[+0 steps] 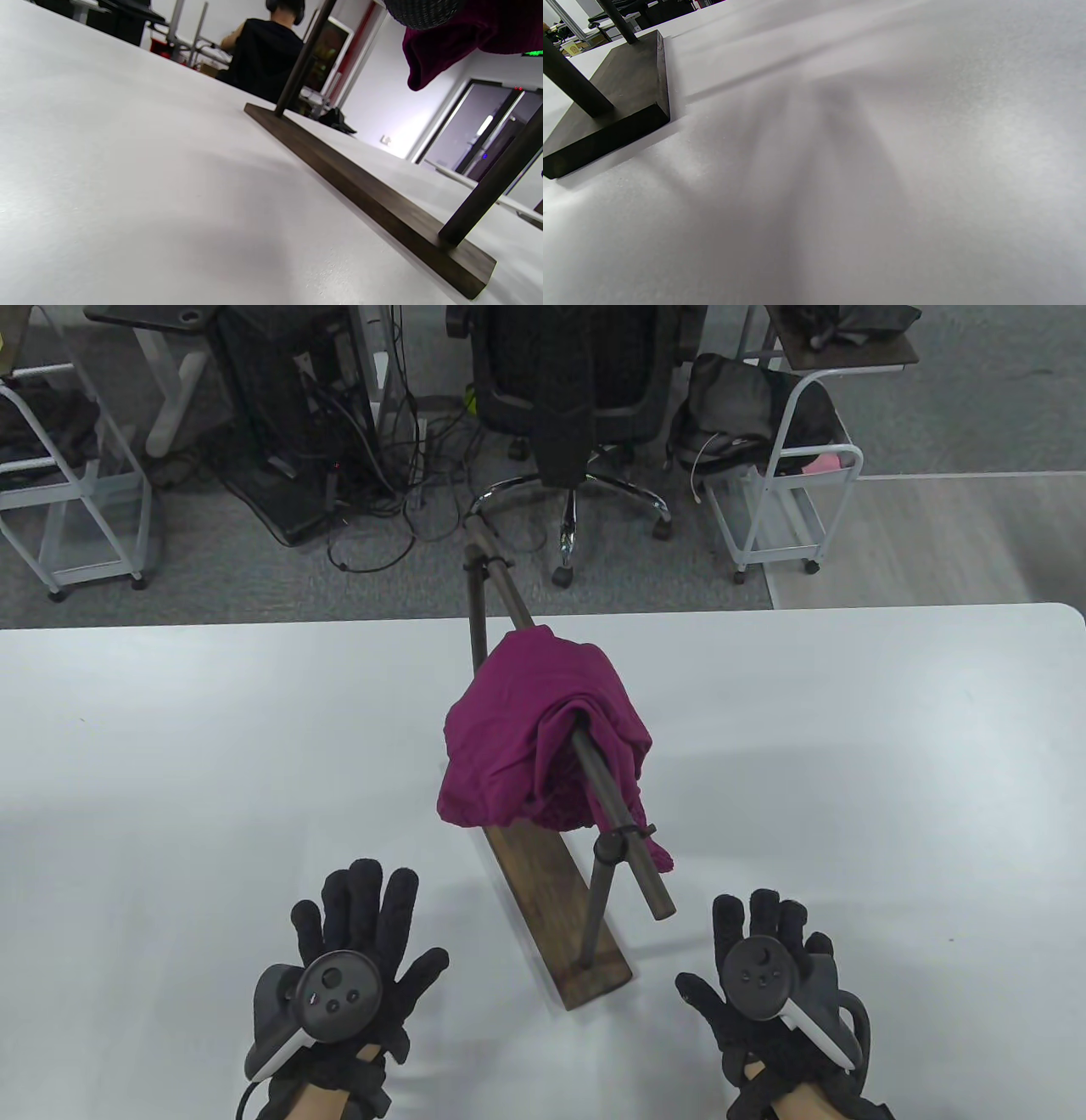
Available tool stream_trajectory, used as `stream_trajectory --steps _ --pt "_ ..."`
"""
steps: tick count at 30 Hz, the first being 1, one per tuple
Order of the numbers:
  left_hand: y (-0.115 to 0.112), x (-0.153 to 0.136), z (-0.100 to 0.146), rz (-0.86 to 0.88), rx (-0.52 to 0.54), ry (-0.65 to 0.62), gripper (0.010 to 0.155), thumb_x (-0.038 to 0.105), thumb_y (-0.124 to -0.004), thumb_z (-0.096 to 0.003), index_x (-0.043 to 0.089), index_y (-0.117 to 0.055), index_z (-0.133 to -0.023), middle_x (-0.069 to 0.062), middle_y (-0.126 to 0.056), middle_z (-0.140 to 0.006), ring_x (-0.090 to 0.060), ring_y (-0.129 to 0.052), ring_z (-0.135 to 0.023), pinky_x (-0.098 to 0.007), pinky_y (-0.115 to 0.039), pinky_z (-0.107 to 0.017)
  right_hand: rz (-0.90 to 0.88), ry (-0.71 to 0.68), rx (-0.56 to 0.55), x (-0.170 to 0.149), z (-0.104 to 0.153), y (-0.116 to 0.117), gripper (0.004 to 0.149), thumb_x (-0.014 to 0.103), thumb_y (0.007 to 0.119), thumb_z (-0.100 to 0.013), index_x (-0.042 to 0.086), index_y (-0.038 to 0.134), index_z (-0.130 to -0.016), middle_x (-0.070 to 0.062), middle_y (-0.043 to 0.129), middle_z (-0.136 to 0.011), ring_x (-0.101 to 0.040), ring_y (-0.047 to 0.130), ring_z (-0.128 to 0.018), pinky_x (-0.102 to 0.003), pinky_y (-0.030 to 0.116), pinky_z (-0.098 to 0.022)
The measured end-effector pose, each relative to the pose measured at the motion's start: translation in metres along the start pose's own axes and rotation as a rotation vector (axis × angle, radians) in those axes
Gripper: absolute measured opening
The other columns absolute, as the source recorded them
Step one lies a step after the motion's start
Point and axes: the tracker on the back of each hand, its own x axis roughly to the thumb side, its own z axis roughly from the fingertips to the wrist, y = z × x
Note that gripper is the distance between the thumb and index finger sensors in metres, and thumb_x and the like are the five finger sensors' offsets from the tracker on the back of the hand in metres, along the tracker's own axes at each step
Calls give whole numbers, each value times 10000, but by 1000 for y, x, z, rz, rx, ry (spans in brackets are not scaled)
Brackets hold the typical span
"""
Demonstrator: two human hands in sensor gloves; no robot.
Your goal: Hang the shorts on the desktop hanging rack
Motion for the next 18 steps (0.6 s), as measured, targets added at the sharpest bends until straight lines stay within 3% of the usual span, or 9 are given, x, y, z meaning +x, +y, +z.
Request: stream_trajectory --steps 18 --pt "-7 -12 7 -17 -91 19 812 588 -573 -609 249 -104 -1178 -227 14 -1199 -499 8 -1070 -692 48 -680 2 -7 -24 0 0 1 835 656 465 -531 384 -226 -912 -29 -358 -986 -356 -309 -958 -638 -164 -673"
